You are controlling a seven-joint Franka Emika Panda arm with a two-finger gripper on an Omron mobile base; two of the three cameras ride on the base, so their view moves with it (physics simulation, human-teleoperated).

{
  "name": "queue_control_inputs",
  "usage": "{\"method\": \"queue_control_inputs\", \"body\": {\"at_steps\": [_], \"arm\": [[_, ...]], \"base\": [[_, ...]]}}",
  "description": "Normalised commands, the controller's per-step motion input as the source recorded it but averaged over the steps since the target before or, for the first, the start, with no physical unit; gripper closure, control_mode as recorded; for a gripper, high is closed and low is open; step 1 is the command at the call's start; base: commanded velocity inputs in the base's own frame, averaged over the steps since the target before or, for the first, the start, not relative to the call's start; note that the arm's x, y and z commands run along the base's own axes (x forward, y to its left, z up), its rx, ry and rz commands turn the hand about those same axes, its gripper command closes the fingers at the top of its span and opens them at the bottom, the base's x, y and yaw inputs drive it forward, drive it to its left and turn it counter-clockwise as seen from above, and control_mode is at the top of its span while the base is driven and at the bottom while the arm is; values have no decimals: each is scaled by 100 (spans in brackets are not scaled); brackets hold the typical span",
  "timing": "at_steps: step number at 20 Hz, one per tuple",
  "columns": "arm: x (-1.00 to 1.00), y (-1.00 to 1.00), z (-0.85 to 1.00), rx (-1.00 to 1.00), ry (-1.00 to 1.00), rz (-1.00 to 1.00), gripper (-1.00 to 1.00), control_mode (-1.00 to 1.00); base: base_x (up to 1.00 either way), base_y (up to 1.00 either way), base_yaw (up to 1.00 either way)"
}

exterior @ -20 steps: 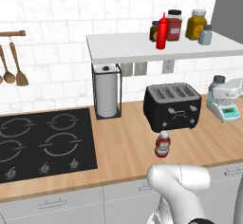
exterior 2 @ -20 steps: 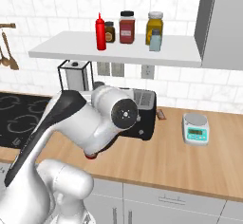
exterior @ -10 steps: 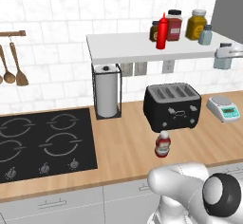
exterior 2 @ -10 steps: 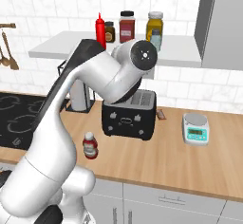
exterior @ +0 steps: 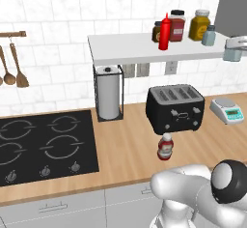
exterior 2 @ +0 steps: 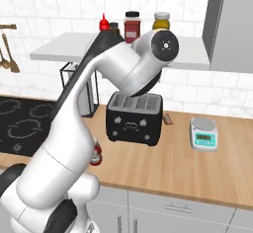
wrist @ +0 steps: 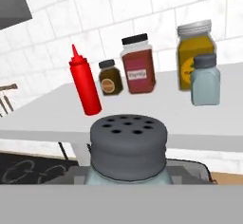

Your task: Put the shaker and condiment bottle from the counter next to their counterparts in the cabinet.

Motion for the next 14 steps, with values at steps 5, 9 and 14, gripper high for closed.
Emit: {"method": "queue_control_inputs", "body": {"at_steps": [5,9,14], "arm": [[34,-5,0,0,-3,-15,100,-100],[33,-15,0,0,0,-2,100,-100],[78,-18,0,1,0,-3,100,-100]], "base": [[0,0,0],[0,0,0],[0,0,0]]}}
